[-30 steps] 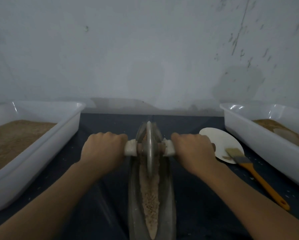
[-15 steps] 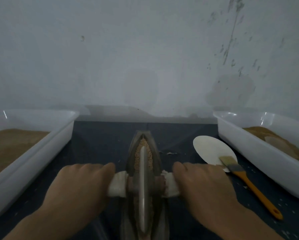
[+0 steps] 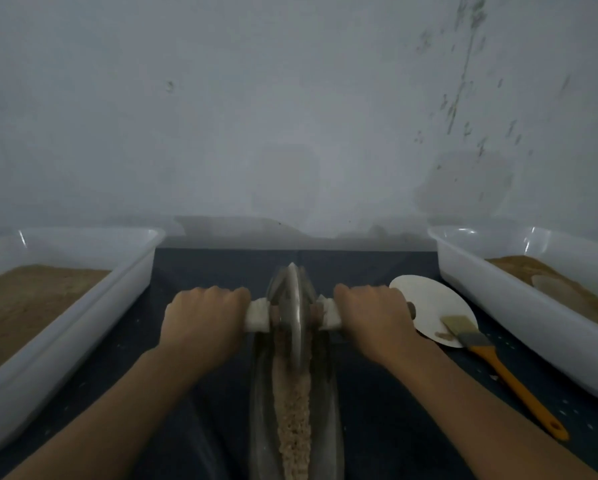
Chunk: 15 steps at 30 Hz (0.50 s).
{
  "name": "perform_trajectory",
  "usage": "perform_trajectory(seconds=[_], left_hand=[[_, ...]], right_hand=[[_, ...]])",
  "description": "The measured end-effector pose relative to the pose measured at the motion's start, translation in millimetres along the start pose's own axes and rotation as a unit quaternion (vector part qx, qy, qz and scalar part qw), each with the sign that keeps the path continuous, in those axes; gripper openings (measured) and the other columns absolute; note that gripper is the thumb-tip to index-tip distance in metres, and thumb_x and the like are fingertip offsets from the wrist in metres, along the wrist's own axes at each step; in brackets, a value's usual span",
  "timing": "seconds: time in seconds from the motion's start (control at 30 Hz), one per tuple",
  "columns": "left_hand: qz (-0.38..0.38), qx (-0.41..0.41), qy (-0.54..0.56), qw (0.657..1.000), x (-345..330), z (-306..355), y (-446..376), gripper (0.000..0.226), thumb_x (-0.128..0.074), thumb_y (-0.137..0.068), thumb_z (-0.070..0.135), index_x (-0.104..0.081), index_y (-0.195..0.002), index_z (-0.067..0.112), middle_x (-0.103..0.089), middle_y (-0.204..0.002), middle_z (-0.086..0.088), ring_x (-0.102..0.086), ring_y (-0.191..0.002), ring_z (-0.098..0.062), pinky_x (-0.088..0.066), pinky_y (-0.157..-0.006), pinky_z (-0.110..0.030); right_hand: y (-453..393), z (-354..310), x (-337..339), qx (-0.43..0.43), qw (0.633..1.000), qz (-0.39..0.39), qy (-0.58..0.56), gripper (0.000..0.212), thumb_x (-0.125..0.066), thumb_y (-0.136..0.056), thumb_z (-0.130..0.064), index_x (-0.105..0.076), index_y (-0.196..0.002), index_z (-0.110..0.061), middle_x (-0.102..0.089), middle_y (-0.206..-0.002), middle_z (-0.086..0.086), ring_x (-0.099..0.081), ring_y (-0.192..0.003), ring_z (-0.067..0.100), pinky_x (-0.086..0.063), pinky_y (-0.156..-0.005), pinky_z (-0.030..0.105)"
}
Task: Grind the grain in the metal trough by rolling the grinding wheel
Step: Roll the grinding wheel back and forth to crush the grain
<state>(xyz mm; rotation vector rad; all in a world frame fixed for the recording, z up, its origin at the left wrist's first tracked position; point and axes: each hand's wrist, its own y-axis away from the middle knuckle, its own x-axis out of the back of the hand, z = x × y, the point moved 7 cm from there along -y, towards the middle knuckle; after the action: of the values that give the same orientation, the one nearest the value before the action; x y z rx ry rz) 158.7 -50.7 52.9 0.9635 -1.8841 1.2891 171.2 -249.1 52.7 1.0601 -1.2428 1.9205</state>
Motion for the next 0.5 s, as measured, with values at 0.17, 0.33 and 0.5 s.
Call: perform_trajectory(seconds=[0.17, 0.33, 0.5], left_hand=[[-0.043, -0.018, 0.037, 0.998, 23.7, 0.8, 53.9, 0.035, -0.055, -0.075, 0.049, -0.024, -0.07, 0.034, -0.041, -0.065, 0.01, -0.045, -0.059, -0.01, -0.026, -0.052, -0.029], [-0.026, -0.051, 0.043, 0.997, 45.5, 7.0, 67.4, 0.054, -0.074, -0.053, 0.045, -0.023, -0.068, 0.034, -0.041, -0.054, 0.009, -0.045, -0.045, -0.009, -0.017, -0.044, -0.025], [-0.009, -0.038, 0.008, 0.999, 22.6, 6.8, 32.8, 0.037, -0.069, -0.065, 0.041, -0.034, -0.07, 0.031, -0.055, -0.061, 0.007, -0.056, -0.053, -0.017, -0.022, -0.048, -0.027]], right_hand=[[59.6, -21.5, 40.8, 0.062, 0.993, 0.098, -0.003, 0.039, -0.082, -0.043, -0.015, -0.052, -0.066, -0.02, -0.051, -0.05, -0.002, -0.048, -0.038, 0.02, -0.024, -0.042, 0.026], [80.0, -22.8, 50.0, 0.047, 0.992, 0.116, -0.011, 0.043, -0.081, -0.036, -0.01, -0.047, -0.061, -0.019, -0.045, -0.046, -0.001, -0.042, -0.034, 0.02, -0.025, -0.038, 0.026], [45.6, -11.1, 22.8, 0.021, 0.997, 0.072, 0.001, 0.033, -0.083, -0.054, -0.02, -0.055, -0.07, -0.019, -0.057, -0.055, 0.0, -0.054, -0.043, 0.023, -0.034, -0.04, 0.029]])
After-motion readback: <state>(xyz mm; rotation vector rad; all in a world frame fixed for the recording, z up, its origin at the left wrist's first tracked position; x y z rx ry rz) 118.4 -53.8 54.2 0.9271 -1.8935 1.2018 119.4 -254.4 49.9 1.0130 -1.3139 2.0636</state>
